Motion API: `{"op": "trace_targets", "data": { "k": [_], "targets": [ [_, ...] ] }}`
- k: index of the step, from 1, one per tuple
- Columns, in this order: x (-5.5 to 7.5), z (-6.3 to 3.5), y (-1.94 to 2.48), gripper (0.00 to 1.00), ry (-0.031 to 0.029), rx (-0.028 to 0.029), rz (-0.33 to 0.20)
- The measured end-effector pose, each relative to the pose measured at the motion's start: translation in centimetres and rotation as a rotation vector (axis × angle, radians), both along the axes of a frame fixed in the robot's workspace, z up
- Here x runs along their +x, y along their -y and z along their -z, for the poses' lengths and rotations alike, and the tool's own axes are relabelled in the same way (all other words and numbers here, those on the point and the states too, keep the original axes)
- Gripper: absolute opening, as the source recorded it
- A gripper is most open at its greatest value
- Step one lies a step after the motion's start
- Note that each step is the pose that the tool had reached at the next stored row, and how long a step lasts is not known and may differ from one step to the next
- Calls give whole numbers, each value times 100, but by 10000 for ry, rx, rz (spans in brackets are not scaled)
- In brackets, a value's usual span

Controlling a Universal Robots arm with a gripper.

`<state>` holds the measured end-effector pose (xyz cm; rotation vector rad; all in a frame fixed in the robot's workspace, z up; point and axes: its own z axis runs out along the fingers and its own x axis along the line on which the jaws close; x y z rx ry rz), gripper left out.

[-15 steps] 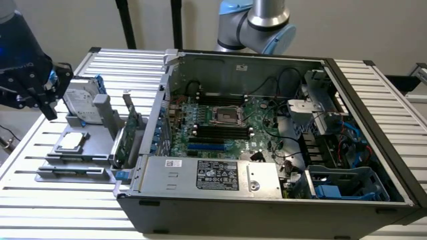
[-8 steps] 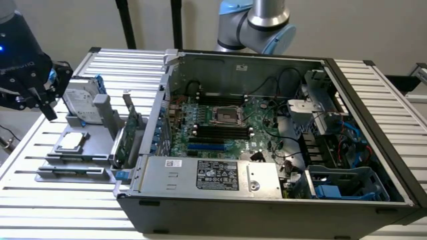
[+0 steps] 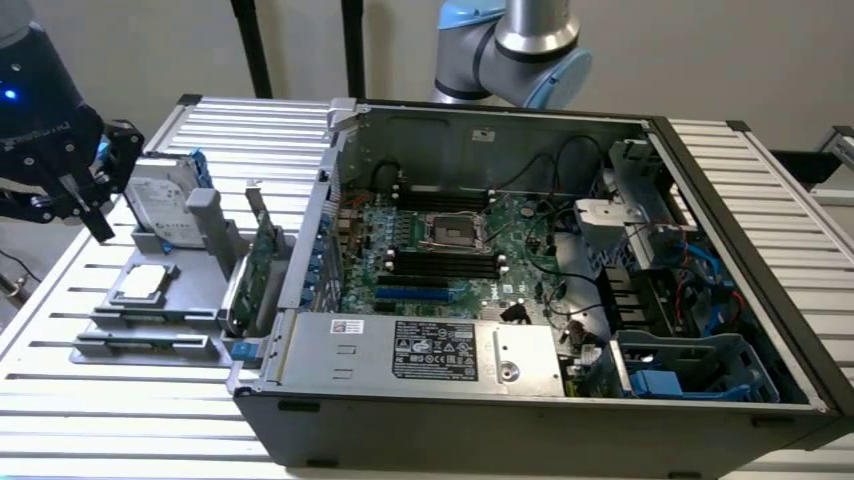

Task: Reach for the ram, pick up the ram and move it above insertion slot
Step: 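Pick up the ram and move it above insertion slot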

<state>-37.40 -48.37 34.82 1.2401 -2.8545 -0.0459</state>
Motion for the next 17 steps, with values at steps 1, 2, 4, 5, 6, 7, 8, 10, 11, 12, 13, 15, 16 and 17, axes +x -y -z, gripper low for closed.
{"op": "trace_targets", "data": {
  "k": [1,2,4,5,6,7,8,10,11,12,13,15,16,17],
  "targets": [
    [0,0,0,11,-1,0,-178],
    [0,1,0,11,0,0,-360],
    [0,2,0,11,0,0,-719],
    [0,3,0,11,0,0,-910],
    [0,4,0,11,-1,0,-1089],
    [0,4,0,11,0,0,-1270],
    [0,5,0,11,0,0,-1448],
    [0,6,0,11,0,0,-1809],
    [0,7,0,11,-1,-1,-1988],
    [0,8,0,11,0,0,-2186],
    [0,8,0,11,-1,0,-2364],
    [0,9,0,11,0,0,-2724],
    [0,9,0,11,0,-1,-2904],
    [0,10,0,11,0,0,-3085]
  ]
}}
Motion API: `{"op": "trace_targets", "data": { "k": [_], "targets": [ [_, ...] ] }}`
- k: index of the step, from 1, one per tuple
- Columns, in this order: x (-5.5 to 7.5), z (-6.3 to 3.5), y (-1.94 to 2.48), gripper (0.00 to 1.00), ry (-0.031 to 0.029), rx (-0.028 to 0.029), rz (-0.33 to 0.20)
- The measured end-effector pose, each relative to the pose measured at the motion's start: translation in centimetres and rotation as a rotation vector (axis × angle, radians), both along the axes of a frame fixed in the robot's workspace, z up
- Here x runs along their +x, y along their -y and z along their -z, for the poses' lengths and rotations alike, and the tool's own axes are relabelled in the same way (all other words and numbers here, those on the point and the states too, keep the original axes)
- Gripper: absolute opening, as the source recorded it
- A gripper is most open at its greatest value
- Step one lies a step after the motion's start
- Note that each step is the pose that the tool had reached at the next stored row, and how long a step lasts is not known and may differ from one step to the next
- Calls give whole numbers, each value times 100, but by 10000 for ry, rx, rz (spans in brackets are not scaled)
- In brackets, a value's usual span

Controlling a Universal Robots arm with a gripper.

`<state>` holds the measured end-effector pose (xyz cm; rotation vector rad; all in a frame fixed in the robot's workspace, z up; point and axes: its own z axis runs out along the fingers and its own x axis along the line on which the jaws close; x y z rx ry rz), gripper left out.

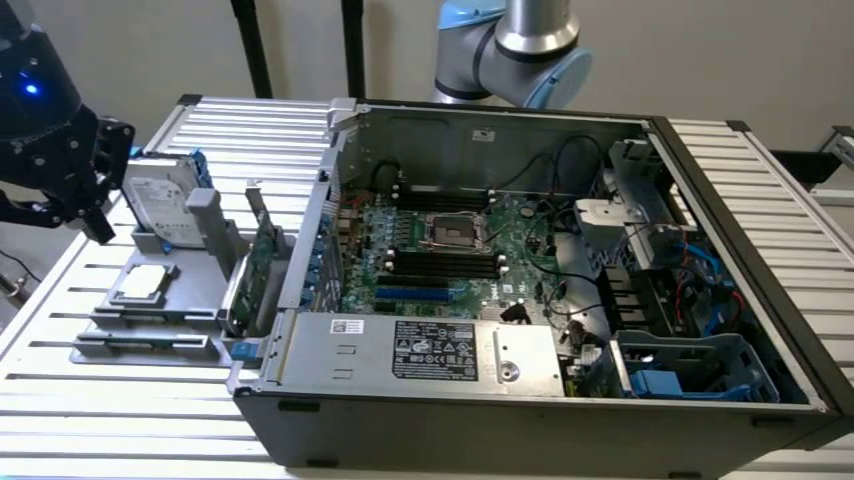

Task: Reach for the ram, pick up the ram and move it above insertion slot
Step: 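Pick up the ram and move it above insertion slot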

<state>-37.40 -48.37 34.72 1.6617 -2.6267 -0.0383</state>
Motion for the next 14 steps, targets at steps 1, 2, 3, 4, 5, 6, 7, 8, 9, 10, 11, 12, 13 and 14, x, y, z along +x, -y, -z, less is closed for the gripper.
{"op": "trace_targets", "data": {
  "k": [1,2,3,4,5,6,7,8,9,10,11,12,13,14],
  "targets": [
    [0,0,0,11,0,0,-178],
    [0,1,0,11,0,0,-360],
    [0,2,0,11,1,0,-539],
    [-1,2,0,11,-1,-1,-735],
    [-1,3,0,11,0,-1,-910],
    [-1,3,0,11,-1,-2,-1094],
    [-2,4,0,11,-1,-2,-1274],
    [-3,5,0,11,-3,-3,-1445],
    [-3,6,0,11,-2,-3,-1614],
    [-4,8,0,11,-1,-2,-1776],
    [-6,9,0,11,-1,-2,-1953],
    [-7,10,0,11,-1,-2,-2116],
    [-7,11,0,11,-1,-2,-2284],
    [-8,12,0,11,-1,-2,-2456]
  ]
}}
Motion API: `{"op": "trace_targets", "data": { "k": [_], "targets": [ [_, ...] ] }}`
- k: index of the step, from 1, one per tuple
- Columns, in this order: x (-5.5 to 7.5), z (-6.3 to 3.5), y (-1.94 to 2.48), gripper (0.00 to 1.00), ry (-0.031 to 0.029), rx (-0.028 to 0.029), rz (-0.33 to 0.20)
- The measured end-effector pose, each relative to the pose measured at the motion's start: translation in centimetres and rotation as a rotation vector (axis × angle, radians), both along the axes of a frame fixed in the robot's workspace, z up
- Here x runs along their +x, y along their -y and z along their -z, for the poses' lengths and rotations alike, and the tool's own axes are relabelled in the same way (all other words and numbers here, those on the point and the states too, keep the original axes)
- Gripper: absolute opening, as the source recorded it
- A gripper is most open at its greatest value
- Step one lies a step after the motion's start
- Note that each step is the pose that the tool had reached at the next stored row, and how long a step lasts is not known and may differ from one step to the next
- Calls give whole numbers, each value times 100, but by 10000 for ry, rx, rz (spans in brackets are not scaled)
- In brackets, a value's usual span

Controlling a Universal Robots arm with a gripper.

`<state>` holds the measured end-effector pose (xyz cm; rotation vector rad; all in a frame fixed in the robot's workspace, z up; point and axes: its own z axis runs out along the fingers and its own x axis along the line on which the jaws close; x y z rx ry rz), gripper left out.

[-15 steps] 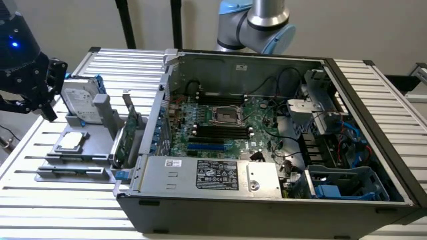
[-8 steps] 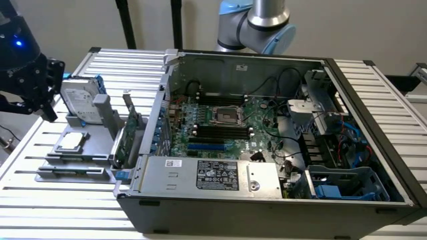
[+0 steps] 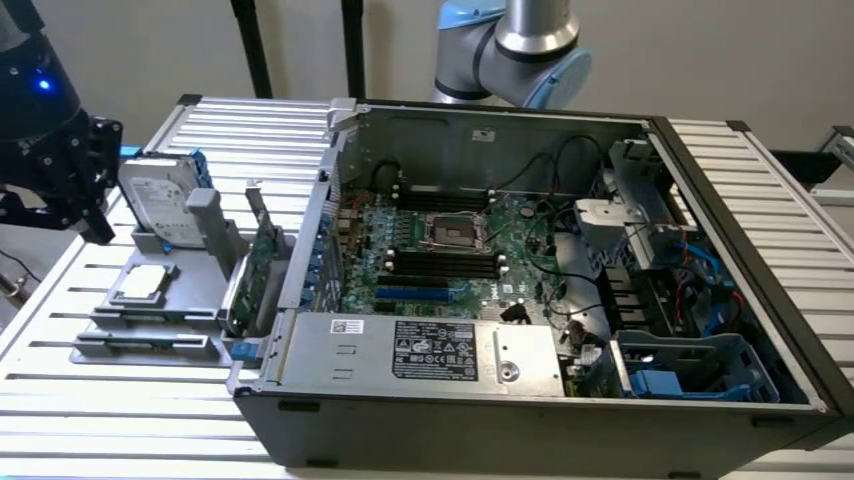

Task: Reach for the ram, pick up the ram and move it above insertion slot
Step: 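Pick up the ram and move it above insertion slot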

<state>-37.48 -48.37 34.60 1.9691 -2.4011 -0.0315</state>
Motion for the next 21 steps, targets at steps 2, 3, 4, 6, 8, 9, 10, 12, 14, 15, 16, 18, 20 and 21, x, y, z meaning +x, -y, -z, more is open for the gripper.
{"op": "trace_targets", "data": {
  "k": [2,3,4,6,8,9,10,12,14,15,16,18,20,21],
  "targets": [
    [-1,2,0,11,1,0,-354],
    [-2,3,0,11,0,-1,-518],
    [-4,4,0,11,0,-1,-682],
    [-13,5,-1,11,4,-3,-865],
    [-12,5,0,11,6,-4,-872],
    [-12,5,0,11,6,-4,-873],
    [-12,4,0,11,4,-5,-872],
    [-12,4,0,11,4,-6,-873],
    [-12,4,0,12,4,-5,-873],
    [-12,4,0,18,4,-5,-873],
    [-12,4,0,24,4,-5,-873],
    [-12,4,0,30,5,-5,-873],
    [-12,7,0,36,5,-5,-873],
    [-12,15,1,36,6,-4,-873]
  ]
}}
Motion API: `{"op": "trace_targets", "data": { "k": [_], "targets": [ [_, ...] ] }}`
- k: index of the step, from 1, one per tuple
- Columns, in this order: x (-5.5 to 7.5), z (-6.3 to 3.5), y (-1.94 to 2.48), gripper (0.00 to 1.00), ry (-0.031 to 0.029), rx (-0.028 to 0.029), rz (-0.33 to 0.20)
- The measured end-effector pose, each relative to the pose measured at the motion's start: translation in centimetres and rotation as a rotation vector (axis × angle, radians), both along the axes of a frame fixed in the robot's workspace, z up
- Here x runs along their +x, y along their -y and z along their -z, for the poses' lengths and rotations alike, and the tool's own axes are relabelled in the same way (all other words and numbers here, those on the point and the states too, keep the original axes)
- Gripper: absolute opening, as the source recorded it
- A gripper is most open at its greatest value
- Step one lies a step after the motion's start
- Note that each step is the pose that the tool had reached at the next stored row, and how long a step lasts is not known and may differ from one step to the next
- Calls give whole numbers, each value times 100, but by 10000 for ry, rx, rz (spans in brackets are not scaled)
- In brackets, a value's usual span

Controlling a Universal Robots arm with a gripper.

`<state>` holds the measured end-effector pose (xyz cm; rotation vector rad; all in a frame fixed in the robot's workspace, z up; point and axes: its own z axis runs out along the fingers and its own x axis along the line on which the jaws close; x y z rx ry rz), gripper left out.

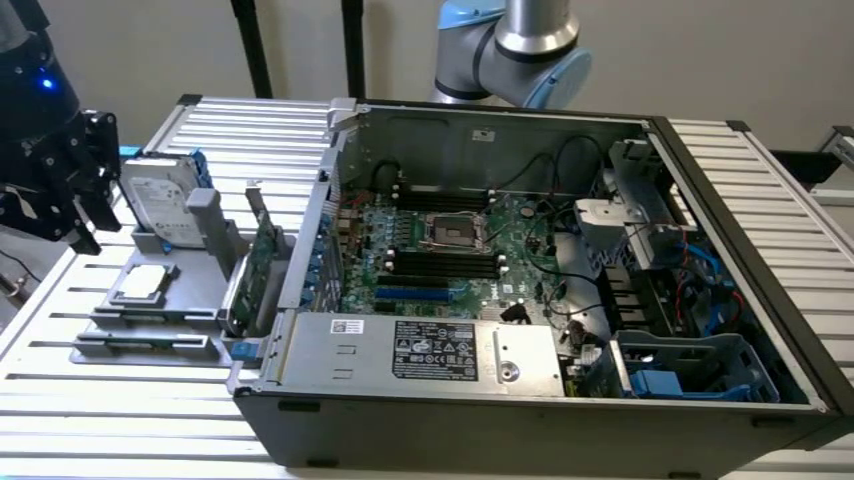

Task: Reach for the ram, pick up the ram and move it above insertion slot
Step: 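Pick up the ram and move it above insertion slot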

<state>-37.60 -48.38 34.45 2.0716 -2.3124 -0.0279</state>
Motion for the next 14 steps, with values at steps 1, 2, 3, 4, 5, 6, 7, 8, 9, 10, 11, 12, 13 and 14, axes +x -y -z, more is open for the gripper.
{"op": "trace_targets", "data": {
  "k": [1,2,3,4,5,6,7,8,9,10,11,12,13,14],
  "targets": [
    [0,11,0,36,0,0,0],
    [0,25,0,36,-3,-2,0],
    [0,43,0,36,-1,0,0],
    [0,61,1,36,-2,-2,0],
    [0,79,1,36,-1,-1,0],
    [0,98,3,36,-1,0,0],
    [0,116,4,36,0,0,0],
    [0,133,5,36,-1,-1,0],
    [0,151,7,36,-2,-1,0],
    [0,171,9,36,-2,-1,0],
    [0,189,12,36,-2,-1,0],
    [0,207,13,36,-1,-1,0],
    [0,225,15,36,-1,0,1],
    [0,243,17,36,0,0,0]
  ]
}}
